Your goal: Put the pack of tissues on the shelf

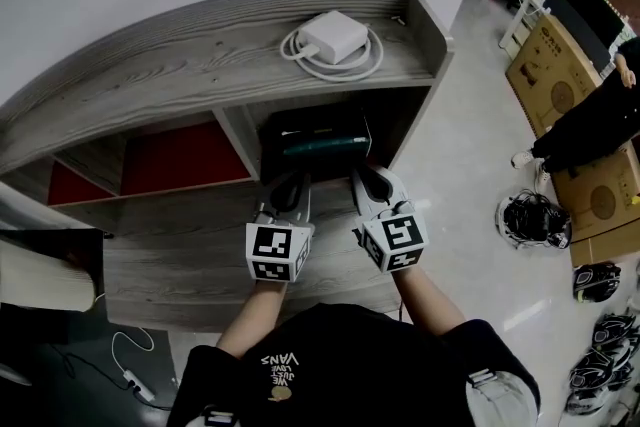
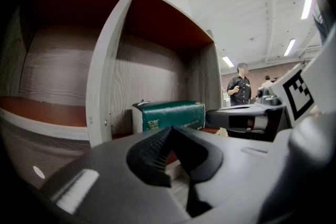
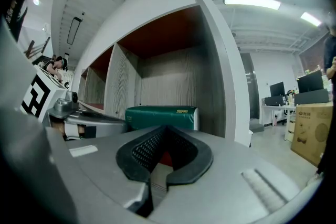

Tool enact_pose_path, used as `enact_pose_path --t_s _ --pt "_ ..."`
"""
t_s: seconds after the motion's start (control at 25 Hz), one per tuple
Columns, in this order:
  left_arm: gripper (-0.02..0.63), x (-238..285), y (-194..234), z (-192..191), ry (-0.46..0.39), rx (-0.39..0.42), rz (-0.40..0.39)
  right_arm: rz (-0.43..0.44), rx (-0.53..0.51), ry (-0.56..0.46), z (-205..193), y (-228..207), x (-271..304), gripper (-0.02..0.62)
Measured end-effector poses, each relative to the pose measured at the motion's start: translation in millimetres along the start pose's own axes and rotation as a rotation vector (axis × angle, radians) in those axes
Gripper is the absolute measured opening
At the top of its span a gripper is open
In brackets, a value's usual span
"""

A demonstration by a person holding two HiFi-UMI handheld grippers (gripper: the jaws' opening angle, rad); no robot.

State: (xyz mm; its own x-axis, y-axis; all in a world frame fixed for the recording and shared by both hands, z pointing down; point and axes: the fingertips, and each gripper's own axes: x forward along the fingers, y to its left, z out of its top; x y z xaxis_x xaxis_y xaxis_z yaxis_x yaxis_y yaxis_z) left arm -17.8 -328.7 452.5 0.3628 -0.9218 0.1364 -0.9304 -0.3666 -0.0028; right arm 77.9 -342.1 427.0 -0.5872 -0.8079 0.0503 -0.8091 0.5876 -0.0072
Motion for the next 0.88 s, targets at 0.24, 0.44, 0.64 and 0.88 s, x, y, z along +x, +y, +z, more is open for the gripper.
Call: enact_pose_path --t_s 0.24,0.44,0.64,0.88 --pt "0.052 -14.2 -7.1 1.8 -0.014 -0.003 -0.028 -0.022 0.017 -0.014 1.5 8.1 -16.7 0.005" --pt "0.052 -28.3 -13.2 0.6 -0.015 0.0 -0.059 -0.046 0.01 -0.017 2.8 17.5 -30.3 0.005" --pt "0.052 -43.5 -15.4 -2.0 -0.016 0.003 -0.097 -0.078 0.014 -0.015 1.3 28.8 -42.5 0.005" --pt "0.052 -65.5 -18.1 -8.1 -0.008 0.013 -0.146 -0.124 0.022 -0.017 -2.7 46.1 -61.1 0.005"
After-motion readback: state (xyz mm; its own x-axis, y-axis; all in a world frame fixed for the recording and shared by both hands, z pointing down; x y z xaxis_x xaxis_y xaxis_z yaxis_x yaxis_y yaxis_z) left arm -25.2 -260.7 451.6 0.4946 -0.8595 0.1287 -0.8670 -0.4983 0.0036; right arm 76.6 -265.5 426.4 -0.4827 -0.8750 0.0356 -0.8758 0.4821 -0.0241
